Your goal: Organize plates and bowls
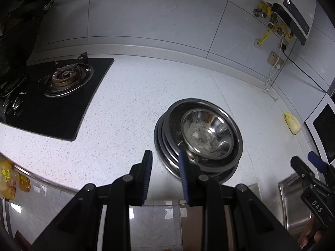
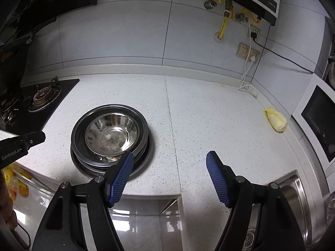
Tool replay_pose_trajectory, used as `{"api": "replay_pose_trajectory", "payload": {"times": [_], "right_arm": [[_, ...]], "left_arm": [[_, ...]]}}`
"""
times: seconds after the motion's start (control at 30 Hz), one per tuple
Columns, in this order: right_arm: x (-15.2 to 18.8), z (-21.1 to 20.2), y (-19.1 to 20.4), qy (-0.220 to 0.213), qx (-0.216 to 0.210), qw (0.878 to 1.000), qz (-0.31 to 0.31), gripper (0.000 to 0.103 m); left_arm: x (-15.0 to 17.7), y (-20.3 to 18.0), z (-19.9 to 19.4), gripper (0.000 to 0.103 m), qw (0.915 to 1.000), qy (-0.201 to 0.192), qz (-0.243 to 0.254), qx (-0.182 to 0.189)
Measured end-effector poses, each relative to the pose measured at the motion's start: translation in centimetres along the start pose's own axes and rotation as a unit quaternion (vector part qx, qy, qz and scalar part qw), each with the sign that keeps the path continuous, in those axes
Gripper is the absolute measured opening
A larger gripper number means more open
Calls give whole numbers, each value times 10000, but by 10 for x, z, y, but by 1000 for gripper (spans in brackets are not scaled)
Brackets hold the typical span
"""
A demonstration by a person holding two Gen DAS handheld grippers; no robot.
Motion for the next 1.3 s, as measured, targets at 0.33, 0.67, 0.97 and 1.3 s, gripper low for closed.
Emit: {"api": "replay_pose_trajectory", "payload": {"times": [0.33, 0.67, 0.97, 1.3], "right_arm": [[3, -14, 2, -140, 29, 9999, -97, 67], [7, -19, 3, -220, -12, 9996, -153, 67], [7, -19, 1, -239, 29, 9996, -142, 67], [6, -17, 1, -259, 63, 9995, -155, 67]], "left_arm": [[14, 3, 0, 25, 9999, 145, -21, 8], [18, 5, -3, 25, 9997, 197, -113, -25], [18, 6, 5, 25, 9995, 272, -175, 16], [17, 9, 10, 28, 9994, 246, -240, -20]]}}
Point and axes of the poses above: each gripper's, at about its wrist camera, not at the fingertips, and z roughly the way its jaws point, y to its left, x to its underside, the point moved 2 cm from there along z, roughly the way its jaws point, and after that the axes turned 5 degrees about y, right-handed, at the moved point
